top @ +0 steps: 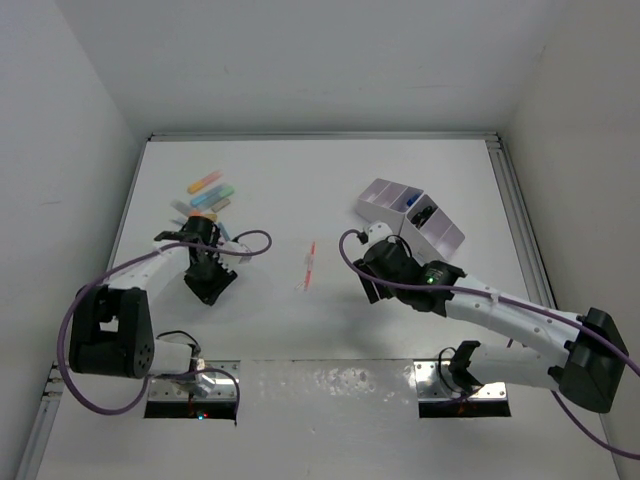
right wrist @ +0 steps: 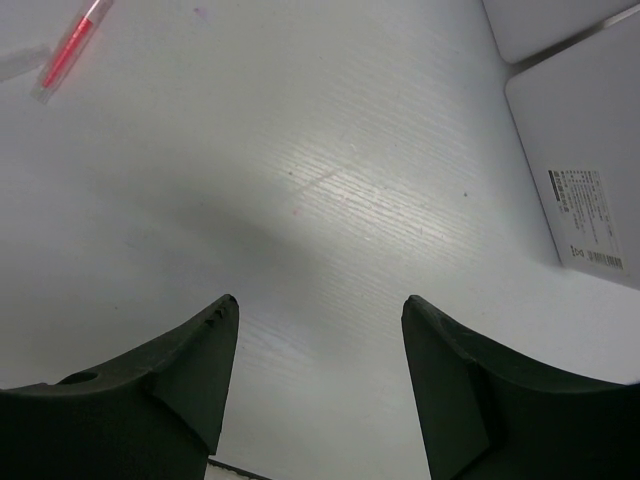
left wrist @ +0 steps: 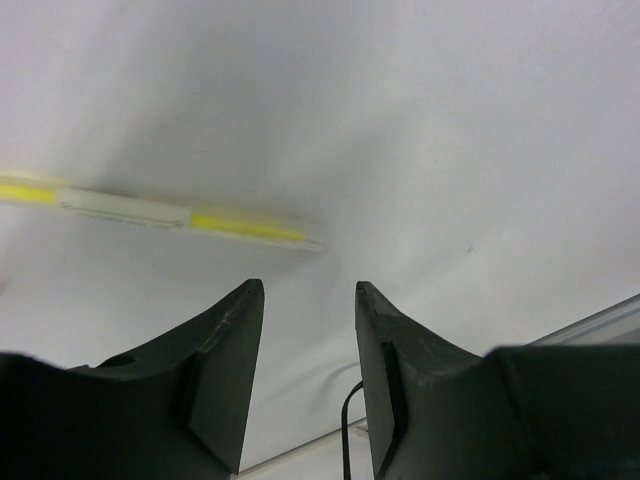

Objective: Sort the stationery into containers
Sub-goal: Move the pen to the center of the board, then pick up the pen from the center of the board.

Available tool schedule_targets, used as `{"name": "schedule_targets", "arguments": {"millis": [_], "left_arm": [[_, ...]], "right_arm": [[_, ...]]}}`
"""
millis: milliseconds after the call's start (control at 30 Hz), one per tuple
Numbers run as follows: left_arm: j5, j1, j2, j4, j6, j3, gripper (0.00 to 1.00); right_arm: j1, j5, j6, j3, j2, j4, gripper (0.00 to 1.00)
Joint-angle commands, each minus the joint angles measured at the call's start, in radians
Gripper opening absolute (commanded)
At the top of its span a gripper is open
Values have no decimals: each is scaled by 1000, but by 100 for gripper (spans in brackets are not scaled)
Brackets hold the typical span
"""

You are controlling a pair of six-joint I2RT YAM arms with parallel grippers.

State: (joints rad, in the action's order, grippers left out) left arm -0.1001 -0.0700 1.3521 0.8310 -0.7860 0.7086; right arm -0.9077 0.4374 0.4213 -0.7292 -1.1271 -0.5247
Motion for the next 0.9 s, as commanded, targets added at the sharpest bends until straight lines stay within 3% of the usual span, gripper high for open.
{"name": "schedule_targets", "arguments": {"millis": [0, 133, 267, 467, 867], "left_arm": [[-43, 15, -65, 37, 63, 75, 40], [-39, 27, -120, 77, 106, 159, 40], [28, 70, -169, 31, 241, 210, 44], [175, 134, -179, -67, 389, 198, 64], [106, 147, 185, 33, 418, 322, 60]], "right_arm": [[-7, -8, -7, 19, 10, 71, 66], [-7, -12, -10, 31, 7, 78, 66], [-8, -17, -12, 37, 3, 81, 66], [-8, -22, -13, 47, 0, 86, 66], [-5, -6, -35, 10, -22, 46, 66]]}}
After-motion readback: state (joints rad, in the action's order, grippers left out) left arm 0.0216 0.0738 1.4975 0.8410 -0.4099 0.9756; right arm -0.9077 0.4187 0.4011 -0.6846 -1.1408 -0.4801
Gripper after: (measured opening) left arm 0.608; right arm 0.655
